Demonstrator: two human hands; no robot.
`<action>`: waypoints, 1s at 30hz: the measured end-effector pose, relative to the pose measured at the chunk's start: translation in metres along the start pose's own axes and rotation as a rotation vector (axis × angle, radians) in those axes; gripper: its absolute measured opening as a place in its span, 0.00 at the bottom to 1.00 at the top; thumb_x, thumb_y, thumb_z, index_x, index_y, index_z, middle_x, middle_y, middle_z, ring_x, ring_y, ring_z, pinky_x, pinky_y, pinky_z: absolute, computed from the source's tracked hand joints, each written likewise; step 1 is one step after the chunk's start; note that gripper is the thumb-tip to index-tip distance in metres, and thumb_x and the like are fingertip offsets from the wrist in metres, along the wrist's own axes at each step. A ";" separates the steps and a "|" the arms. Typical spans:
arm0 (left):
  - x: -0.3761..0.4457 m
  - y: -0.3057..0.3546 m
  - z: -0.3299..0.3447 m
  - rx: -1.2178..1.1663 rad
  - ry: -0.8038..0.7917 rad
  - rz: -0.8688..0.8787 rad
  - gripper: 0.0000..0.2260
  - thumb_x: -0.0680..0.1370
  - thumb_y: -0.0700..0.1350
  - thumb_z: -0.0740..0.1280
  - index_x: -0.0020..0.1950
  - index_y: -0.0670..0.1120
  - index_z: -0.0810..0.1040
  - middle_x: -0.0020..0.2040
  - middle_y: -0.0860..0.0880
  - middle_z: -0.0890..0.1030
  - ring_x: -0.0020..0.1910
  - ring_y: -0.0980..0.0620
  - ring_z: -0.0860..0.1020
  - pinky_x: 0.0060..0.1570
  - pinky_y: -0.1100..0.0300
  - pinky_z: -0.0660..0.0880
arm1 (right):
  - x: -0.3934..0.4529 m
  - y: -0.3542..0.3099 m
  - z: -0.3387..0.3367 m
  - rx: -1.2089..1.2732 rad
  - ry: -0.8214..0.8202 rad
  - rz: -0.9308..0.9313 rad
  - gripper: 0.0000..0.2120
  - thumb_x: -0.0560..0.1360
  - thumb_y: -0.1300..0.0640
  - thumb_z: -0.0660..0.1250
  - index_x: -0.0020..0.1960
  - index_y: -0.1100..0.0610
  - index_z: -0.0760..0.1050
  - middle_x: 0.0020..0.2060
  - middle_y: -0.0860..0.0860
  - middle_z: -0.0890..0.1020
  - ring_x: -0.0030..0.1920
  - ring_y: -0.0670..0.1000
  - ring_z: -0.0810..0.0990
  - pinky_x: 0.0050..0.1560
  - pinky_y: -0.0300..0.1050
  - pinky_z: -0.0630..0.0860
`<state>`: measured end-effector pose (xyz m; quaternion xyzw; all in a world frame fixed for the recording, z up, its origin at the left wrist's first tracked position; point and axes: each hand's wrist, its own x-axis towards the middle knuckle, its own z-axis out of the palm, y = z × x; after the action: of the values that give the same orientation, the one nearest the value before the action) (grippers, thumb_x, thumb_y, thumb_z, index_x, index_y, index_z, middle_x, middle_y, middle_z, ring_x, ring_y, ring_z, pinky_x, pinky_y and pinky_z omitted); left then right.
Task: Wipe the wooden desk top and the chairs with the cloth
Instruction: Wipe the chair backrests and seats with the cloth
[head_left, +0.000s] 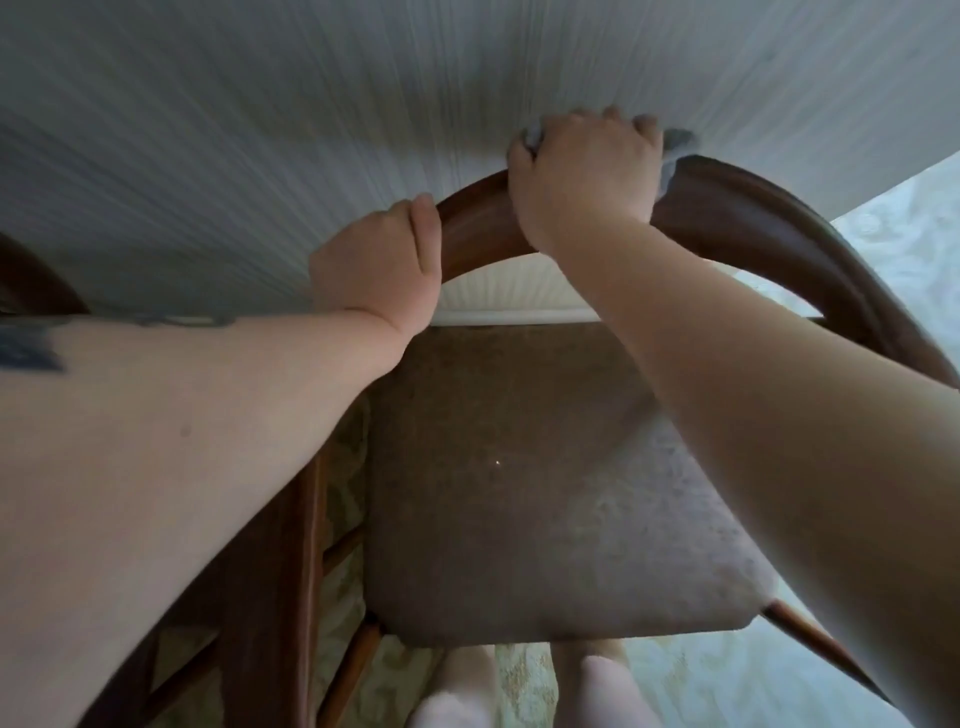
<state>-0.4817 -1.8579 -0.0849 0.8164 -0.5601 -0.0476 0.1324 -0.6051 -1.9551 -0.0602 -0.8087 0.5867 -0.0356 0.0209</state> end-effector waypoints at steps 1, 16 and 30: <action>0.000 0.002 -0.002 0.002 -0.006 0.008 0.23 0.82 0.53 0.41 0.38 0.45 0.70 0.30 0.49 0.69 0.30 0.46 0.73 0.31 0.57 0.65 | 0.001 -0.008 -0.003 0.001 -0.045 -0.090 0.21 0.81 0.45 0.49 0.50 0.55 0.77 0.37 0.51 0.73 0.48 0.57 0.74 0.56 0.51 0.63; 0.000 -0.001 0.000 0.077 -0.008 0.009 0.23 0.81 0.54 0.40 0.37 0.47 0.68 0.27 0.54 0.63 0.25 0.53 0.65 0.26 0.62 0.56 | -0.008 -0.016 0.001 0.113 0.054 -0.226 0.21 0.80 0.43 0.51 0.50 0.53 0.79 0.42 0.50 0.79 0.48 0.54 0.75 0.55 0.50 0.64; -0.001 -0.004 0.002 0.029 -0.030 -0.010 0.23 0.80 0.55 0.38 0.39 0.47 0.67 0.28 0.51 0.66 0.25 0.51 0.66 0.29 0.60 0.58 | -0.005 -0.009 -0.005 0.129 -0.010 -0.235 0.21 0.80 0.42 0.51 0.51 0.52 0.79 0.41 0.48 0.76 0.43 0.52 0.73 0.53 0.49 0.64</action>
<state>-0.4791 -1.8556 -0.0883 0.8201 -0.5586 -0.0525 0.1120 -0.5982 -1.9469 -0.0544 -0.8691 0.4841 -0.0715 0.0716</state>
